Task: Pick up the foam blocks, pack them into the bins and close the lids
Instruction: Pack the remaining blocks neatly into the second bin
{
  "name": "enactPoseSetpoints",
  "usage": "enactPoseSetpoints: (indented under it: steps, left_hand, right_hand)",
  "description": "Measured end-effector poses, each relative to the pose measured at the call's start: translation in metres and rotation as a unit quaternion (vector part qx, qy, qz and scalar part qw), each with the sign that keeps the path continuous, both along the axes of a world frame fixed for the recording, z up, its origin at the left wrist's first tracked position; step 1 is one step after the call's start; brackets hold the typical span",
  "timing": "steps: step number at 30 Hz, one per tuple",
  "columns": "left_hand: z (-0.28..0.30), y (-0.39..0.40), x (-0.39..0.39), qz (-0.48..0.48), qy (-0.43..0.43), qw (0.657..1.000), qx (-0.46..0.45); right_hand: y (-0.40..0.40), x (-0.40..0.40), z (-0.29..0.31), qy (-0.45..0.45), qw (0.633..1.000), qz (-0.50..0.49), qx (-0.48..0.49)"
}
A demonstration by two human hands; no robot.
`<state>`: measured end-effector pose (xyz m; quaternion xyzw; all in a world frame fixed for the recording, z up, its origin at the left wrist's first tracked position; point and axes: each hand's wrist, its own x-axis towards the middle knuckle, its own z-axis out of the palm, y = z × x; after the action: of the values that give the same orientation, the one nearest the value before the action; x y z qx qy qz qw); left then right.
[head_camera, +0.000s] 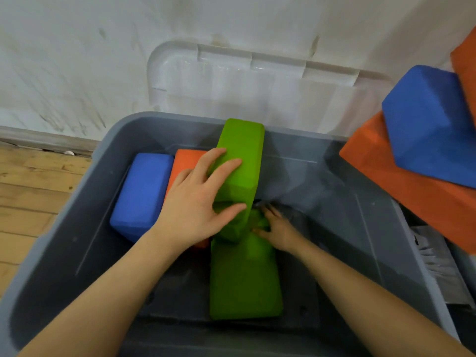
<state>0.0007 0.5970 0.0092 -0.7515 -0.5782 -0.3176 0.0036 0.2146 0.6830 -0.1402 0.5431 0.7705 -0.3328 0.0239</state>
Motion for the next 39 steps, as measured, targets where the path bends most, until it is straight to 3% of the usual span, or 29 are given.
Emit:
enactPoseSetpoints:
  steps: [5, 12, 17, 23, 28, 34, 39]
  left_hand:
    - [-0.001, 0.005, 0.008, -0.020, -0.093, 0.995, -0.035]
    - [0.022, -0.005, 0.013, -0.020, -0.112, 0.993, 0.021]
    - [0.040, -0.021, 0.023, -0.019, -0.115, 0.992, 0.057]
    - [0.078, -0.033, 0.034, -0.026, -0.130, 0.986, 0.098]
    - [0.089, -0.048, 0.036, -0.015, -0.080, 0.991, 0.104]
    - [0.102, -0.066, 0.022, -0.001, -0.097, 0.986, 0.138]
    - [0.088, -0.066, 0.020, -0.004, -0.102, 0.988, 0.115]
  right_hand:
    - [-0.003, -0.001, 0.001, 0.067, 0.998, -0.020, 0.002]
    - [-0.014, 0.011, 0.021, 0.014, 0.998, -0.043, 0.037]
    - [-0.031, 0.023, 0.066, -0.019, 0.991, -0.070, 0.110]
    - [-0.058, 0.036, 0.103, 0.159, 0.976, -0.120, 0.090]
    - [-0.068, 0.035, 0.117, 0.142, 0.977, -0.102, 0.123]
    - [-0.077, 0.036, 0.143, 0.048, 0.972, -0.065, 0.219]
    - [-0.091, 0.036, 0.162, 0.062, 0.901, -0.110, 0.415]
